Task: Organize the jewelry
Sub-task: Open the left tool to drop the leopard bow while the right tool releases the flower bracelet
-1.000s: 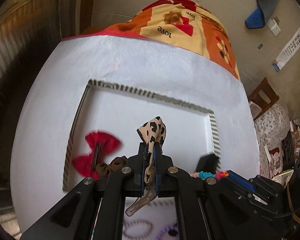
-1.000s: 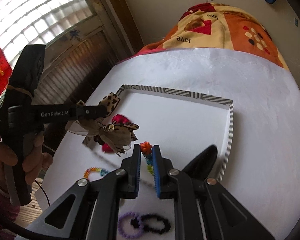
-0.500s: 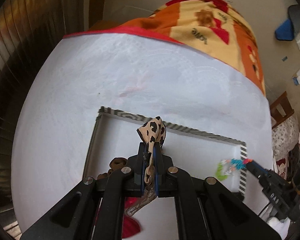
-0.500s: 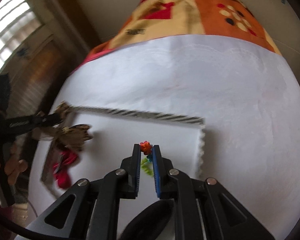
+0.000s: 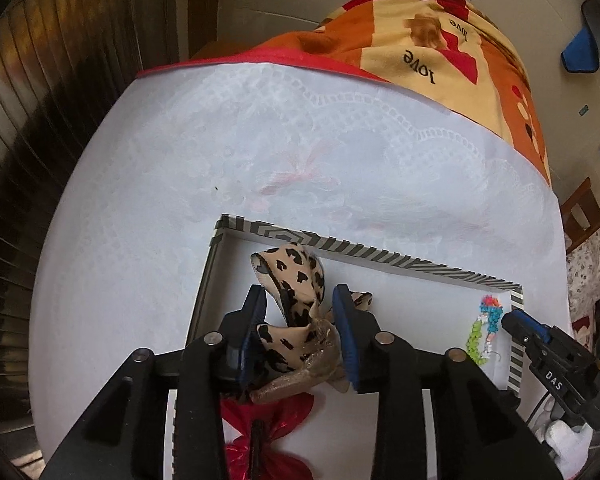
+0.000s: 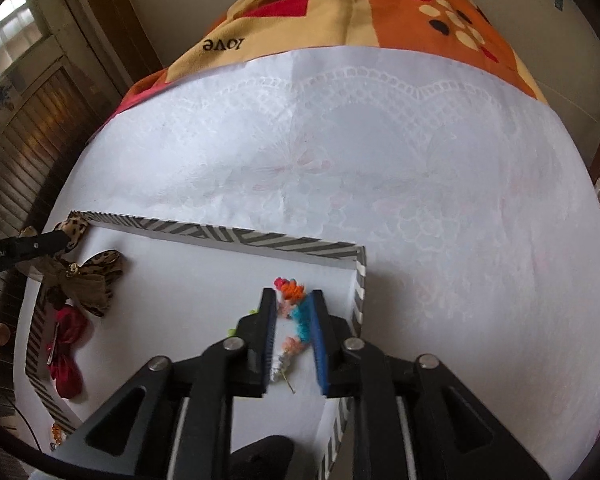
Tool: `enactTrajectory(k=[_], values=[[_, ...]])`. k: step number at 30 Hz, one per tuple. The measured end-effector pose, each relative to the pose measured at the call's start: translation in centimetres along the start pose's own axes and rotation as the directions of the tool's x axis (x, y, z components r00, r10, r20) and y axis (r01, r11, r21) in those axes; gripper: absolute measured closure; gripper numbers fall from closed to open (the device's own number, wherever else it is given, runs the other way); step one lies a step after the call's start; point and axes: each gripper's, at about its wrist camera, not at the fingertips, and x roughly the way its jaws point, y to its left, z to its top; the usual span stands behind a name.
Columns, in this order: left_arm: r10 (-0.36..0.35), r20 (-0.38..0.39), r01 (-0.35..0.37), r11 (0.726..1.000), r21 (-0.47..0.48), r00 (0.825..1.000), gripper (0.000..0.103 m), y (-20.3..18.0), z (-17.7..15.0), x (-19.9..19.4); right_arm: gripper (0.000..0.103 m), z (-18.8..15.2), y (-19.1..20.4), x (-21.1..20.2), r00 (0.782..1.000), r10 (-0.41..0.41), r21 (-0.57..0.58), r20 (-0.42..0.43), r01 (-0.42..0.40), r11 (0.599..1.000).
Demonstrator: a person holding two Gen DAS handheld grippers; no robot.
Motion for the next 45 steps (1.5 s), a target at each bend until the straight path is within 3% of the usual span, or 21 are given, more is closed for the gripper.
enactTrajectory(k=[3, 17, 28, 45], values=[[0.01, 0.021, -0.01, 1.0, 0.003, 1.0, 0.088, -0.1, -0.2, -0.6, 0.06, 0.0, 0.3, -0.3, 1.0, -0.003, -0.014, 0.006, 0.003, 1.0], [0.043, 0.103, -0.046, 0.998, 0.032, 0.994, 0.089, -1.0, -1.4, -3.9, 0.049, -1.5, 1.5, -5.5, 0.998, 0.035, -0.029, 0.053, -0.033, 0.999], [-0.045, 0.07, 0.046, 0.999, -0.011, 0.997, 0.089, -0.6, -3.4, -6.6, 0.043, -4.6, 2.6, -10.5, 0.993, 0.072, -0.039, 0.092, -0.068, 0.997], [0.007, 0.111, -0.012, 0.999, 0.039, 0.994, 0.089, -0.1, -15.0, -12.7, 0.038, -13.7, 4.6, -16.0, 0.988, 0.117, -0.059, 0.105, -0.111, 0.992]])
